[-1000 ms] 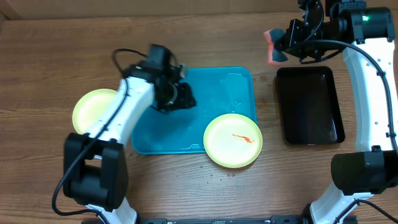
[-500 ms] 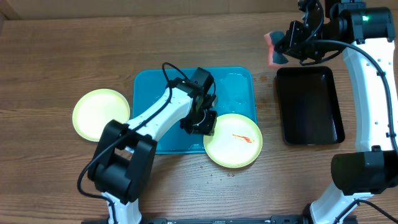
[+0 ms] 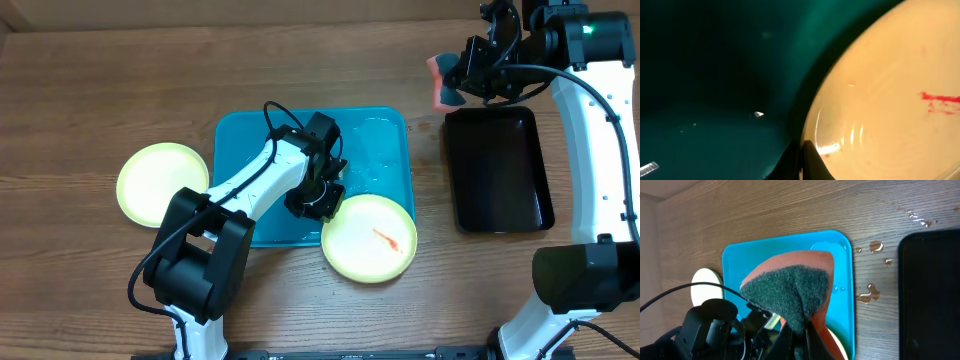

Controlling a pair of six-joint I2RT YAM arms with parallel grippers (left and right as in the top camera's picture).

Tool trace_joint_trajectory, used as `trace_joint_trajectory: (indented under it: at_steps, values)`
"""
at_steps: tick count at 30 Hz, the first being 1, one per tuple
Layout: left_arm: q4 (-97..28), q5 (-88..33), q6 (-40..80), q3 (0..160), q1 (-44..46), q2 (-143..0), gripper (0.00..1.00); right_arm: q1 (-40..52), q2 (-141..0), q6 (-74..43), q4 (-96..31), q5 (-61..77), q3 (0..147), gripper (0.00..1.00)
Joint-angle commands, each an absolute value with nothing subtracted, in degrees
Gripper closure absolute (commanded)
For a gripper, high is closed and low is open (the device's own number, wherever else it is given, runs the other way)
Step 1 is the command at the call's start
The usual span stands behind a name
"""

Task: Clean dirty plates on tray and stack at the side
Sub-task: 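Release the stack and drag the second yellow plate left with the left gripper, then lower the sponge onto the second yellow plate with the right gripper and scrub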

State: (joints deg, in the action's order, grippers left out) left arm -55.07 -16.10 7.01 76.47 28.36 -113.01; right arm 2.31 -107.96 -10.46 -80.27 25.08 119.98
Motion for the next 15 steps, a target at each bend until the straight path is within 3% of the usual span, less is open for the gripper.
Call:
trace_joint_trajectory:
  at_steps: [1, 6, 15]
  values:
    - [-55.05, -1.58, 5.74, 77.54, 26.11, -113.3, 0.96, 3.01, -107.7, -10.2, -79.99, 25.1, 120.07, 0.96]
    - [-51.05, 10.63, 4.08, 78.91, 21.67, -113.3, 0.96, 6.39, -108.47, -10.2, -78.22, 24.84, 119.98, 0.96]
    - [-41.01, 10.55, -1.32, 78.91, 18.44, -113.3, 0.96, 11.53, -114.3, -10.44, -77.91, 22.52, 119.98, 0.96]
